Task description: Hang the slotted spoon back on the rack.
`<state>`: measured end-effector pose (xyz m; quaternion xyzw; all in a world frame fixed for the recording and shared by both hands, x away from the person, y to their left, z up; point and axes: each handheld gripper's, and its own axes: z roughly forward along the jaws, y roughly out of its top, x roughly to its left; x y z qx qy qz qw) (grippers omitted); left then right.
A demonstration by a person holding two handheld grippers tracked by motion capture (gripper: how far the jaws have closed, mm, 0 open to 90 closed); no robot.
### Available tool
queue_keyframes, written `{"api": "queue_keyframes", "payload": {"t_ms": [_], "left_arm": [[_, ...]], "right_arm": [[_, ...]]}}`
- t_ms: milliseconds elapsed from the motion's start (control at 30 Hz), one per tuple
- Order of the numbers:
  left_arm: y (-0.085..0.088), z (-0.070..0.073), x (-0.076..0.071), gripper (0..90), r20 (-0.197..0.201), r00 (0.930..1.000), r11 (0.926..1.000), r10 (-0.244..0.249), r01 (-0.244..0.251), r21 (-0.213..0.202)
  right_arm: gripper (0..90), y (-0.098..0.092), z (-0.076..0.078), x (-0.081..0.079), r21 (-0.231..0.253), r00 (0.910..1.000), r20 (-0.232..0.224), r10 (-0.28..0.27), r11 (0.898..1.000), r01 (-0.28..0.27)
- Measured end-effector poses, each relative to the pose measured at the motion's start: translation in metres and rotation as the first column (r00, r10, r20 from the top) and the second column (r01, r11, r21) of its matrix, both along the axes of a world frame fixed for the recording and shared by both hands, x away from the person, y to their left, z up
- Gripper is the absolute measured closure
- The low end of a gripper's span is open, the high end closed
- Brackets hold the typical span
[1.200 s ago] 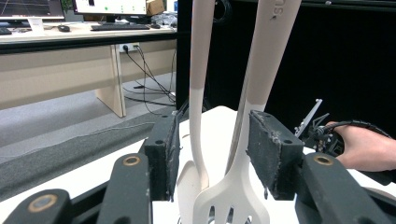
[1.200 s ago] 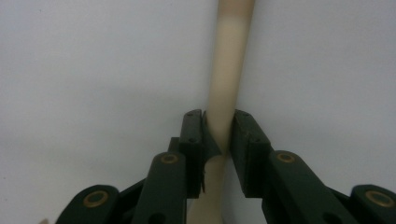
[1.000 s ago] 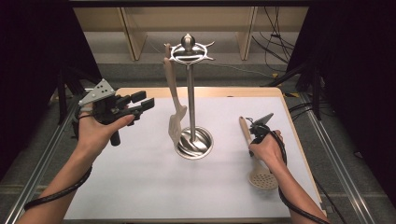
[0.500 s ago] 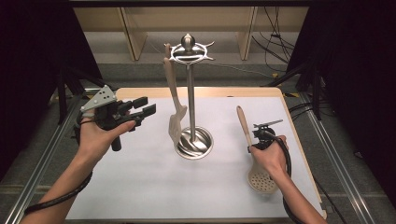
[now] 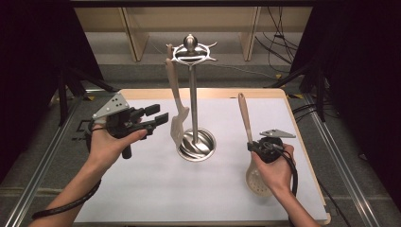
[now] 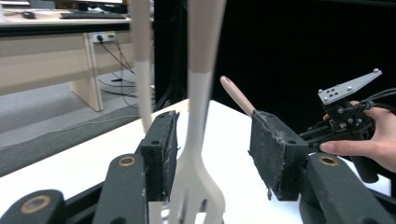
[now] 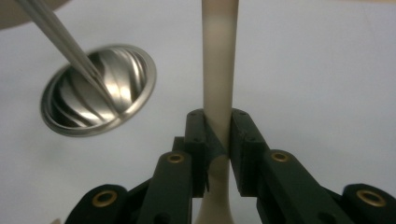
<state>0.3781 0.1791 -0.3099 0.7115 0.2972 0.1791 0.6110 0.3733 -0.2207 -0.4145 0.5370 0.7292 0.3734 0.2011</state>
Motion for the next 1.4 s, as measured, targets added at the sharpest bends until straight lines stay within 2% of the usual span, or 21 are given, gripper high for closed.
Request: {"api": "queue_keyframes", "payload": {"t_ms": [100,233,267,367,433,467,533,567,600,667,700,733,800,833,900,967,1000,1067,1133,1267,1400], "left_arm": [[-0.008,-0.002,-0.001,49.9,-0.005,0.9999,0.9999,-0.014,0.014,-0.003],[-0.017,-0.004,-0.002,49.2,-0.009,0.9996,0.9996,-0.027,0.027,-0.003],[-0.020,-0.004,-0.002,49.0,-0.012,0.9995,0.9996,-0.028,0.028,-0.006],[-0.027,-0.005,-0.003,48.6,-0.018,0.9992,0.9994,-0.035,0.035,-0.006],[-0.032,-0.006,-0.003,48.3,-0.021,0.9991,0.9992,-0.038,0.037,-0.011],[-0.033,-0.006,-0.003,47.9,-0.021,0.9989,0.9991,-0.041,0.041,-0.009],[-0.038,-0.007,-0.003,47.4,-0.023,0.9987,0.9989,-0.046,0.045,-0.009],[-0.041,-0.007,-0.002,47.3,-0.026,0.9984,0.9986,-0.051,0.050,-0.014],[-0.044,-0.008,-0.002,47.1,-0.028,0.9982,0.9985,-0.053,0.053,-0.015],[-0.048,-0.008,-0.002,46.6,-0.027,0.9979,0.9982,-0.059,0.058,-0.015],[-0.051,-0.009,-0.002,46.5,-0.033,0.9975,0.9980,-0.062,0.061,-0.017],[-0.053,-0.010,-0.002,46.3,-0.048,0.9969,0.9980,-0.062,0.061,-0.020],[-0.057,-0.011,-0.002,45.9,-0.057,0.9965,0.9979,-0.062,0.061,-0.020],[-0.059,-0.011,-0.001,45.8,-0.056,0.9963,0.9978,-0.065,0.064,-0.021],[-0.063,-0.011,0.000,45.7,-0.057,0.9958,0.9973,-0.072,0.070,-0.022],[-0.065,-0.012,0.000,45.5,-0.059,0.9957,0.9974,-0.071,0.070,-0.021],[-0.066,-0.012,0.001,45.4,-0.059,0.9956,0.9973,-0.072,0.071,-0.020],[-0.069,-0.014,0.001,45.3,-0.065,0.9954,0.9974,-0.071,0.069,-0.020],[-0.072,-0.014,0.001,45.3,-0.066,0.9948,0.9969,-0.077,0.076,-0.017],[-0.078,-0.016,0.002,45.2,-0.077,0.9937,0.9965,-0.082,0.080,-0.021],[-0.083,-0.017,0.004,45.2,-0.092,0.9925,0.9966,-0.080,0.078,-0.027]], "right_arm": [[79.0,0.006,0.004,-0.007,0.027,0.9980,0.058,0.025,0.999,-0.027],[79.1,0.013,0.009,-0.014,0.042,0.9954,0.086,0.042,0.998,-0.046],[79.0,0.018,0.012,-0.018,0.059,0.9973,0.071,0.021,0.998,-0.026],[79.0,0.022,0.015,-0.020,0.025,0.9907,0.123,0.058,0.998,-0.062],[79.0,0.028,0.018,-0.025,0.054,0.9944,0.095,0.046,0.997,-0.052],[79.1,0.030,0.018,-0.024,0.064,0.9904,0.125,0.059,0.996,-0.068],[79.1,0.034,0.021,-0.029,0.069,0.9924,0.109,0.056,0.996,-0.064],[79.1,0.035,0.020,-0.028,0.071,0.9871,0.142,0.073,0.994,-0.084],[79.1,0.036,0.022,-0.029,0.058,0.9859,0.146,0.083,0.994,-0.092],[79.0,0.041,0.024,-0.032,0.087,0.9867,0.146,0.072,0.993,-0.086],[79.0,0.041,0.025,-0.032,0.060,0.9826,0.164,0.087,0.993,-0.098],[79.1,0.044,0.027,-0.036,0.070,0.9856,0.149,0.080,0.993,-0.092],[79.0,0.045,0.029,-0.035,0.061,0.9789,0.174,0.106,0.991,-0.118],[79.0,0.045,0.029,-0.034,0.037,0.9674,0.211,0.141,0.988,-0.152],[79.0,0.049,0.031,-0.037,0.072,0.9762,0.189,0.107,0.990,-0.122],[79.0,0.048,0.032,-0.036,0.045,0.9677,0.215,0.132,0.988,-0.145],[79.0,0.051,0.033,-0.039,0.071,0.9725,0.201,0.117,0.988,-0.134],[79.0,0.051,0.034,-0.038,0.061,0.9695,0.209,0.127,0.988,-0.143],[79.0,0.054,0.035,-0.041,0.076,0.9757,0.191,0.107,0.989,-0.124],[79.0,0.054,0.038,-0.041,0.061,0.9678,0.212,0.135,0.987,-0.151],[79.0,0.059,0.041,-0.044,0.070,0.9697,0.206,0.131,0.987,-0.148]]}}
